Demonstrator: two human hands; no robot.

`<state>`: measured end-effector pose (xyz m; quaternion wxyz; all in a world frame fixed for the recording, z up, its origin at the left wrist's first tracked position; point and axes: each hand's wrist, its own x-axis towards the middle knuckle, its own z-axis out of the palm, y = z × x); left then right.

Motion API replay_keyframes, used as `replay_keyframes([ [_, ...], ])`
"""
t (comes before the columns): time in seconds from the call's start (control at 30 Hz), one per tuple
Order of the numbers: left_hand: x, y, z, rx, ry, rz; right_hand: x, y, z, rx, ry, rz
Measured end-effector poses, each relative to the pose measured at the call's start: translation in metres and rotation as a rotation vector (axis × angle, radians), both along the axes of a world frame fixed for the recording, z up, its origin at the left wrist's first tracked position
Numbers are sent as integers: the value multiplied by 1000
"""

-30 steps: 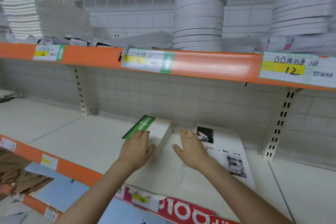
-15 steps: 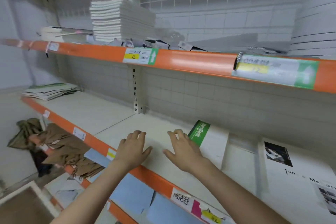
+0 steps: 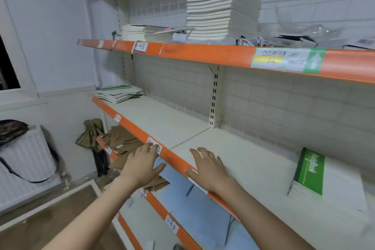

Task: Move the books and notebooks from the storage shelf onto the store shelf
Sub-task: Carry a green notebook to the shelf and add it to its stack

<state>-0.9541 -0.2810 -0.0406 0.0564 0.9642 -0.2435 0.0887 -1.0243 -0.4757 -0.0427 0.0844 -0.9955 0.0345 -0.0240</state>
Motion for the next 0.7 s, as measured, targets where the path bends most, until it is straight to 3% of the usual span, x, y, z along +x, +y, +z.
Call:
replay_keyframes([
  [0.43,63,71,-16,-42,38,109,91,74,-4,-8,2,144],
  [0.7,156,105,-18,-83,55,160,198,106,-5,-28,-14,221],
])
